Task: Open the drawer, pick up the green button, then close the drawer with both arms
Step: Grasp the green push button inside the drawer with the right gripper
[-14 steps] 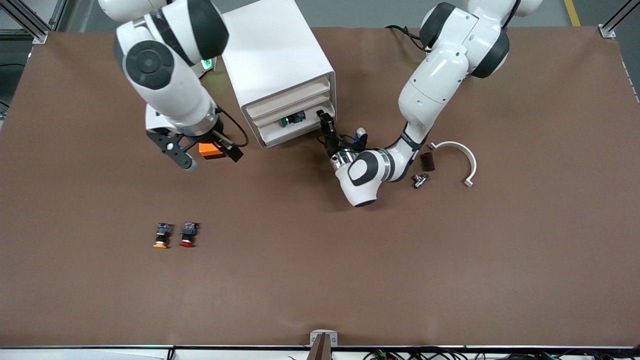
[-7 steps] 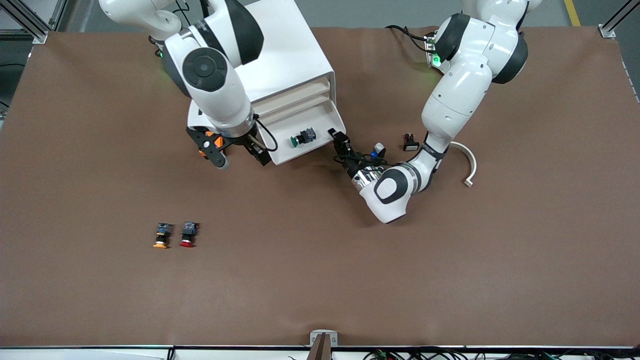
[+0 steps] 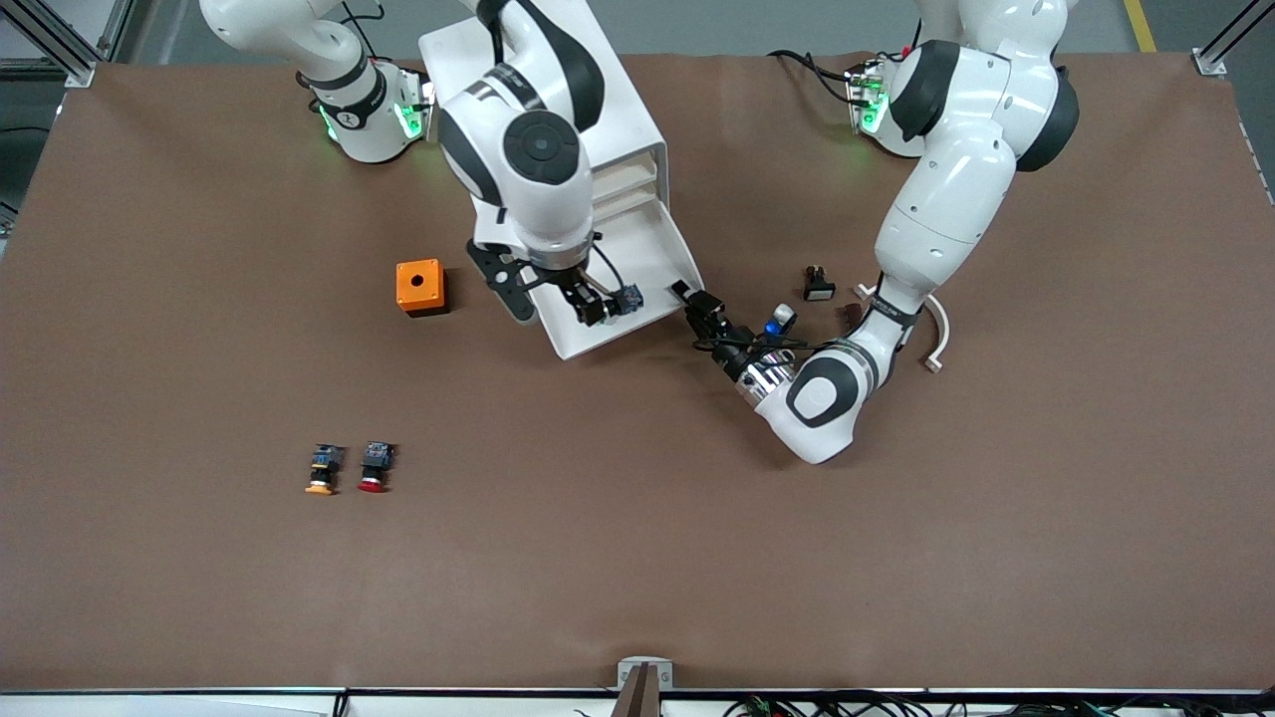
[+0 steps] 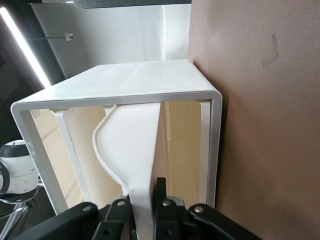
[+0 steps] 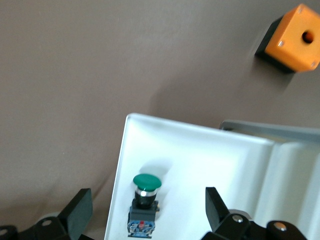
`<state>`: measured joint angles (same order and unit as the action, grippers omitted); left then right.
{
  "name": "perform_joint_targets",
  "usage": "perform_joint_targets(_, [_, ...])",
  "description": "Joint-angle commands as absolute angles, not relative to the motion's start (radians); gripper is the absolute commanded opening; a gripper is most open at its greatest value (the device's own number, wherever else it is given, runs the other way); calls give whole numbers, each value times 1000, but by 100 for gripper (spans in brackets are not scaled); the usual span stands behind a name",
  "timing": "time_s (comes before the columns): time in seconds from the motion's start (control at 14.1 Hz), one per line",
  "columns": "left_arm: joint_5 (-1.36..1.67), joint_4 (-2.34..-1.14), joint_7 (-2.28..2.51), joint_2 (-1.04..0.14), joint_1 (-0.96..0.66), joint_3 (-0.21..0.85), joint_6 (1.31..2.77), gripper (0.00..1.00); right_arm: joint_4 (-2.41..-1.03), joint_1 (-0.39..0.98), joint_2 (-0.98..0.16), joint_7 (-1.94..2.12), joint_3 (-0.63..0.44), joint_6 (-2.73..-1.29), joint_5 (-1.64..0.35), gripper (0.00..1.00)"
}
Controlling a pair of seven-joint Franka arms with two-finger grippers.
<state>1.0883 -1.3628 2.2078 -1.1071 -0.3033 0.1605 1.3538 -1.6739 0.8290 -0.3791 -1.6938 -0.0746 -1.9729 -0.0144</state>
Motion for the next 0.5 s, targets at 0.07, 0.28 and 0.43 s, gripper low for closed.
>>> perform_joint_targets(0.07, [1118, -1353, 2191, -1120, -302, 161, 1330, 45, -1675, 877, -425, -1778, -86, -2031, 5, 100])
perform_joint_targets(0.28, [1137, -1344, 2149, -1114, -296, 161, 1331, 100, -1675, 903, -462, -1812, -86, -2063, 9, 100])
perform_joint_targets(0.43, [1134, -1336, 2146, -1106, -278, 161, 1331, 100, -1674, 916, -485, -1841, -86, -2082, 41, 100])
